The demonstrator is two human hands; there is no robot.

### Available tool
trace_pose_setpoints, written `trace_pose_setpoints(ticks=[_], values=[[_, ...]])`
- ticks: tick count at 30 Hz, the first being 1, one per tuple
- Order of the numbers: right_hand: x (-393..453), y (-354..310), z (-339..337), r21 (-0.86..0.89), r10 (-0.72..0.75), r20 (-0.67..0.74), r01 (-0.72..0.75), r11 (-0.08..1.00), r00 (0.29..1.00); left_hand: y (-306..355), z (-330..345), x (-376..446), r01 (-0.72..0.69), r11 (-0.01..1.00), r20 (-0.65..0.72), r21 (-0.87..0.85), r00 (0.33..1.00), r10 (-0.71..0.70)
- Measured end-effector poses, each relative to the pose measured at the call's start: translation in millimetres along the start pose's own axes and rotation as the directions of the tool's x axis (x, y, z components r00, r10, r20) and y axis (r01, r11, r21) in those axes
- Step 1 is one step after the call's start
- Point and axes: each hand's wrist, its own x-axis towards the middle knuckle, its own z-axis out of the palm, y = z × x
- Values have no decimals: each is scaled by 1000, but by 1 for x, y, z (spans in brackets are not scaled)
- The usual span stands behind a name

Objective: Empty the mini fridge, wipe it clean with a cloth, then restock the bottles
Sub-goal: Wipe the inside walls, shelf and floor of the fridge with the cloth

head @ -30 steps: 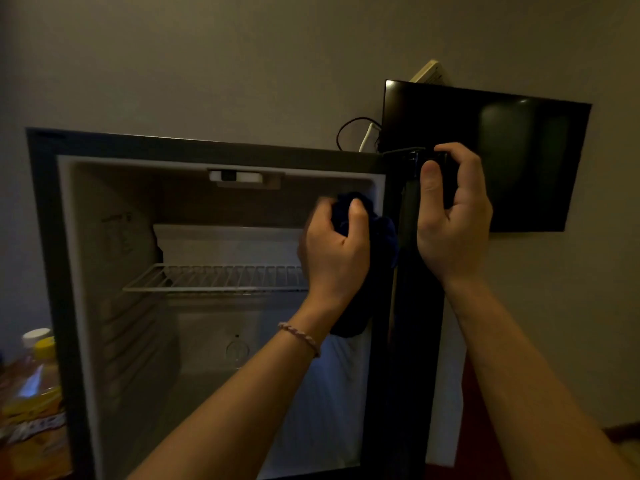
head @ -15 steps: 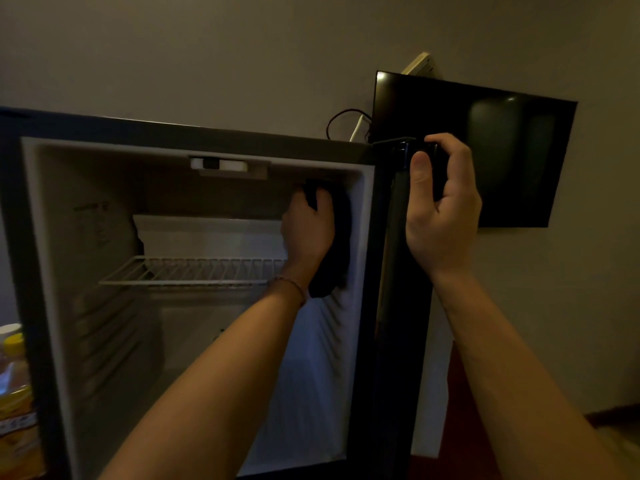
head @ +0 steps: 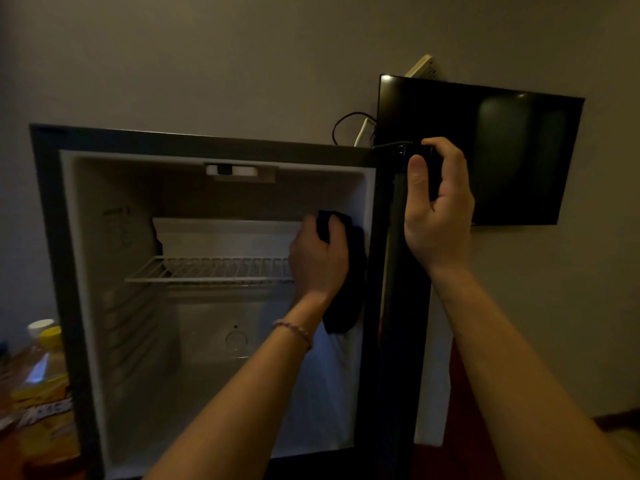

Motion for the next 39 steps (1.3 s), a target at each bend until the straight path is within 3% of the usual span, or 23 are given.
trace_pose_setpoints(ticks=[8,15,18,23,29,35,39], values=[[-4,-3,-2,-20,21,12,-21,1000,1000,6,-24,-56,45,972,29,-231,999,-39],[-49,-9,-9,-180,7,33,0,984,999,-11,-18,-101,0,979,9,-204,1000,2],[-79,1,-12,-250,25,69,-7,968,997,-24,-17,-103,93,976,-43,-195,994,-103],[-93,9,-12,-241,48,97,-23,970,994,-44,-16,-93,242,964,-16,-108,969,-246],[-95,10,-11,-227,56,97,-32,973,994,-65,-12,-74,140,985,-18,-101,990,-143],[-95,7,-10,-213,66,90,-46,976,994,-89,-5,-54,139,987,2,-79,990,-140],[-96,7,-11,-213,59,82,-40,976,995,-106,5,-36,210,970,-7,-123,977,-212]])
